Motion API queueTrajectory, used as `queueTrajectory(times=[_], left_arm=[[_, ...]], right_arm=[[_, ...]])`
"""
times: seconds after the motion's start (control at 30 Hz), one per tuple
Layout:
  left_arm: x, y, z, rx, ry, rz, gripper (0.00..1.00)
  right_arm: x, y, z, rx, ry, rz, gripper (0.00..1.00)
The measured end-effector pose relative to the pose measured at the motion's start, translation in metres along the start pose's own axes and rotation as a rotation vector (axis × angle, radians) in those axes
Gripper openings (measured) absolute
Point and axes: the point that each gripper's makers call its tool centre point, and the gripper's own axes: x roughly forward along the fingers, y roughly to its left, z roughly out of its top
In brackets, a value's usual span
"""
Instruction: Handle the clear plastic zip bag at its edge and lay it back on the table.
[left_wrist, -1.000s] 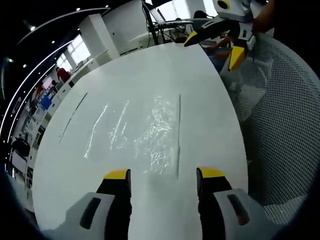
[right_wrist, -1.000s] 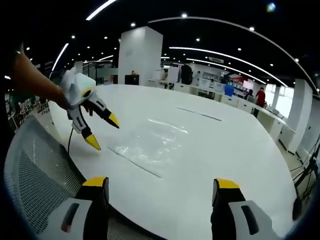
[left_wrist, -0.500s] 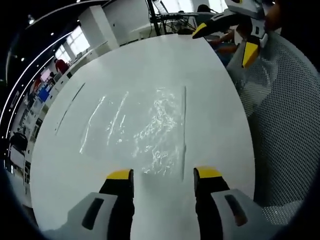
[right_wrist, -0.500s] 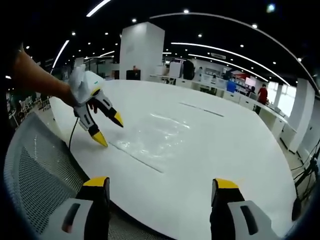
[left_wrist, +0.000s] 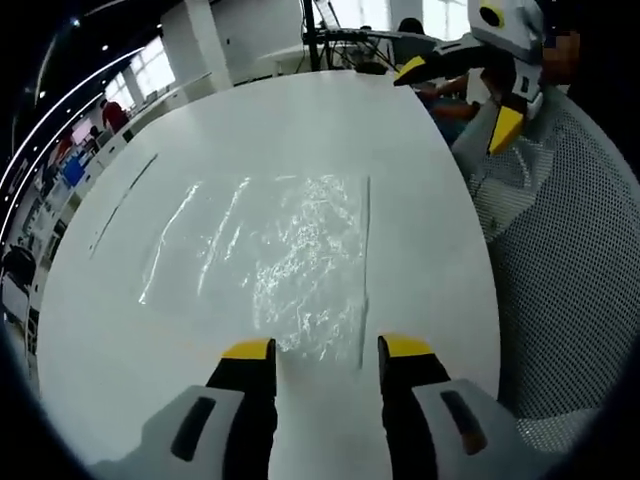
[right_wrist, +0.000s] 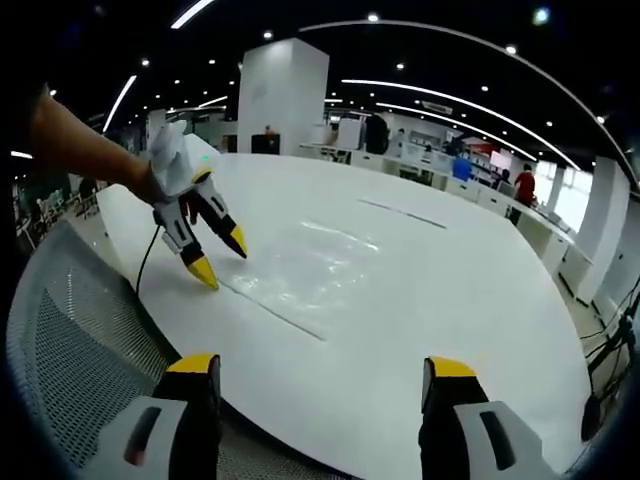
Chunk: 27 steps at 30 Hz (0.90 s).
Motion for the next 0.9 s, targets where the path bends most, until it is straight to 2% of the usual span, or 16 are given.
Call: queueTrajectory(times=[0.1,0.3,0.37,0.47,0.67,0.87,0.9], left_arm=[[0.0,-0.001,-0.001,-0.039,-0.011,-0.026,0.36],[-0.001,-0.005,0.002,-0.046,-0.027,-0.035,0.35],[-0.002,-0.005,0.003,-0.041,-0.034,-0.04,0.35],[-0.003,-0.011,0.004,-0.009,-0.047,-0.066,0.26],[-0.002,-0.009,0.003,-0.014,-0.049,-0.068,0.23],[-0.001,-0.004,0.0,-0.019,-0.03,-0.054,0.02],[-0.001,-0.003,-0.001,-0.018,-0.03,-0.051,0.01]], right_arm=[[0.0,0.001,0.0,0.0,0.005,0.002,0.82],[0.0,0.0,-0.001,0.001,0.005,0.002,0.8],[0.0,0.0,-0.001,0.002,0.005,0.005,0.8],[0.0,0.0,-0.001,0.003,0.003,0.005,0.79],[0.0,-0.001,0.0,0.006,-0.005,0.001,0.78],[0.0,-0.004,-0.001,0.011,-0.015,-0.002,0.77],[0.0,-0.005,-0.001,0.012,-0.016,-0.003,0.77]])
